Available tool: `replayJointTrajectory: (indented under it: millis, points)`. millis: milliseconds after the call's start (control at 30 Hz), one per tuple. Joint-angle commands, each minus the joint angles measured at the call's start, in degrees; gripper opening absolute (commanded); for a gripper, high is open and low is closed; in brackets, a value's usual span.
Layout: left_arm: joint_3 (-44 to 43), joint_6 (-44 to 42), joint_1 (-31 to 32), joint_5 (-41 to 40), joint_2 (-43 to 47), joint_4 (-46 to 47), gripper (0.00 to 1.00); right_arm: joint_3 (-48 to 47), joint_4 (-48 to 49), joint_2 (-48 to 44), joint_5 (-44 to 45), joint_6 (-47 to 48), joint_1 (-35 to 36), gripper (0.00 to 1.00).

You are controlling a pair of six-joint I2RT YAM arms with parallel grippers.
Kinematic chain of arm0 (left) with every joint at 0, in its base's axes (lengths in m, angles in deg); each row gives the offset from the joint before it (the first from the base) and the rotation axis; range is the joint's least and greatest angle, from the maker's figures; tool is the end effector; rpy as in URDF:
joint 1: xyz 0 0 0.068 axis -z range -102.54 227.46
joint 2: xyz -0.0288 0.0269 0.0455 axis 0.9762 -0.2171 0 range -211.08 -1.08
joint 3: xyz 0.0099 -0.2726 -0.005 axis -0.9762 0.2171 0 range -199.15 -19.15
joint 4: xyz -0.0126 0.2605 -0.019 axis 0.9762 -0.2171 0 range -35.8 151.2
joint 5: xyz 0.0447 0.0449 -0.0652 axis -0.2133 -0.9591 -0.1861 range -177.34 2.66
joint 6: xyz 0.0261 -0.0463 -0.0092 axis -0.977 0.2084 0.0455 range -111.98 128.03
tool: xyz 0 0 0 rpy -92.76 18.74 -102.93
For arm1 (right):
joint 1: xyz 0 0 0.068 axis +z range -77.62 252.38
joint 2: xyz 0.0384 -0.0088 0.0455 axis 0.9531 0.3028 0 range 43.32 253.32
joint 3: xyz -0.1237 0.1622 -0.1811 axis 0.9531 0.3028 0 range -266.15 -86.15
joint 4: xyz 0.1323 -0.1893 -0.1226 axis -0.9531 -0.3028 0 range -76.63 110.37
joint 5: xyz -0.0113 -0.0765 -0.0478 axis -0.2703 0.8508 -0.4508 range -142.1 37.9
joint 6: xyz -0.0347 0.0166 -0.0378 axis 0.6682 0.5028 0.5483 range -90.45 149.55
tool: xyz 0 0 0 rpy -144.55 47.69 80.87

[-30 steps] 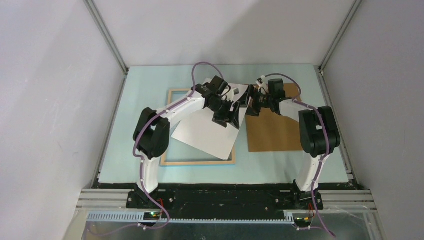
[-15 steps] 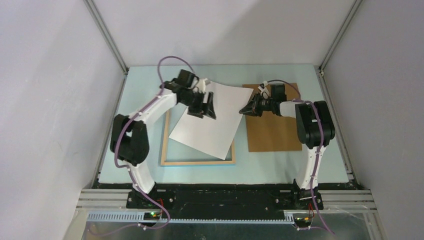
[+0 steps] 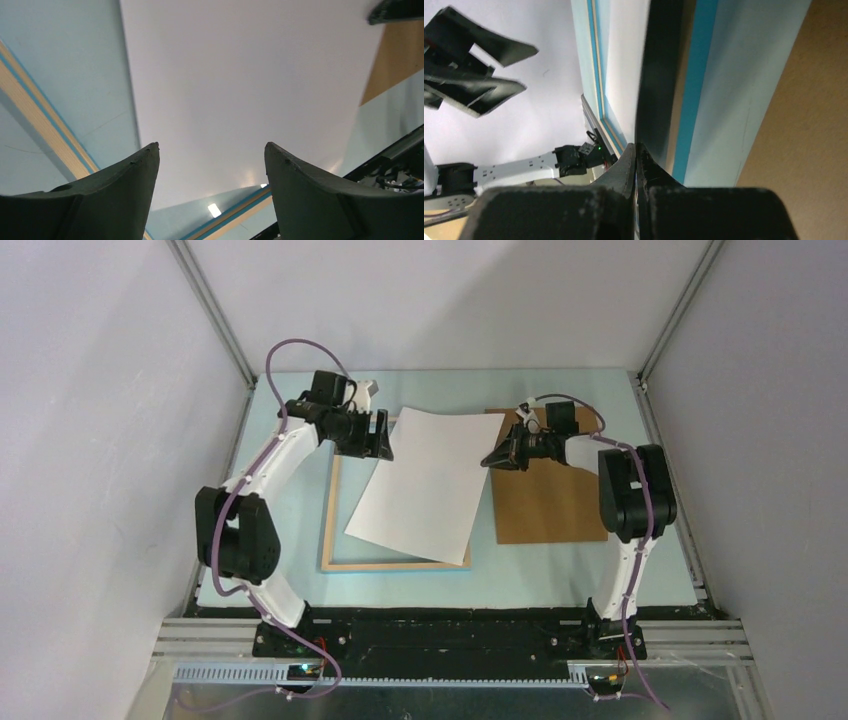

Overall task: Put the photo into the frame
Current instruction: Turn over the photo from the photo frame.

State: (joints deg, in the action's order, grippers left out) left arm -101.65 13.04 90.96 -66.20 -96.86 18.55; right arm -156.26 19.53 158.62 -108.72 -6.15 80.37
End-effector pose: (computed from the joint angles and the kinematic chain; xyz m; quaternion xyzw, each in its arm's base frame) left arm 0.3459 -0.0961 0.2894 0.1231 0.9334 -0.2194 0.2560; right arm 0.4048 0.0869 0.1532 0.0231 0.8352 0.5308 0.1422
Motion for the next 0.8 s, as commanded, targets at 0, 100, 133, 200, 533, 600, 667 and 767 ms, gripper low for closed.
replayJointTrajectory:
  millis: [0, 100, 133, 200, 533, 600, 667, 767]
  points:
    - [-1.47, -2.61, -1.29, -1.19, -2.47, 0.56, 0.82, -1.96, -7.51, -5.91, -4.40, 5.97, -0.95, 0.00]
    - [-1.47, -2.39, -1.47, -0.94, -3.62, 0.57, 0.81, -2.80, -14.48, -6.08, -5.03, 11.12, -1.39, 0.00]
    - [-1.45, -2.34, -1.53, -1.04, -3.66, 0.62, 0.81, -3.09, -15.92, -5.94, -5.01, 12.21, -1.44, 0.00]
    - [-1.48, -2.25, -1.53, -1.29, -3.45, 0.63, 0.81, -3.84, -20.10, -5.07, -5.00, 14.64, -1.50, 0.00]
    - [-0.61, -3.26, -1.54, -4.88, -0.55, 0.63, 0.81, -17.97, -35.82, 4.72, -2.82, 25.10, 1.87, 0.00]
    - [0.20, -3.54, -1.50, -5.46, 0.12, 0.62, 0.81, -21.06, -37.63, 6.53, -2.24, 25.70, 2.44, 0.00]
    - [0.51, -3.85, -1.49, -5.95, 0.64, 0.56, 0.81, -23.67, -38.79, 7.91, -1.76, 25.94, 3.07, 0.00]
    - [1.02, -4.16, -1.54, -6.58, 1.49, 0.58, 0.81, -26.22, -38.68, 9.40, -1.53, 25.49, 4.03, 0.00]
